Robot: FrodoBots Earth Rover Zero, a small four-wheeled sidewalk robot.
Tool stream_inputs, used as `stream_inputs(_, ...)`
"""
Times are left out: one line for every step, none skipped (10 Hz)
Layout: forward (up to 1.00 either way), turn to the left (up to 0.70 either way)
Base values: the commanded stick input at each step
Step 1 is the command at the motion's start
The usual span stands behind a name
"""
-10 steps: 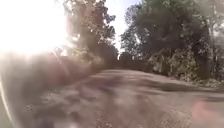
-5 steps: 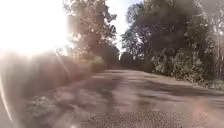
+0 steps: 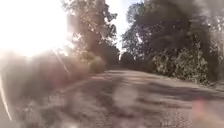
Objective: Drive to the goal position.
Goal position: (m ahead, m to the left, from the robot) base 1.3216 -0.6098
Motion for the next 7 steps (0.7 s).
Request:
stream_inputs(0.05,0.0)
stream_inputs(0.05,0.0)
stream_inputs(0.05,0.0)
stream_inputs(0.05,0.0)
stream_inputs(0.05,0.0)
stream_inputs(0.06,0.0)
stream_inputs(0.06,0.0)
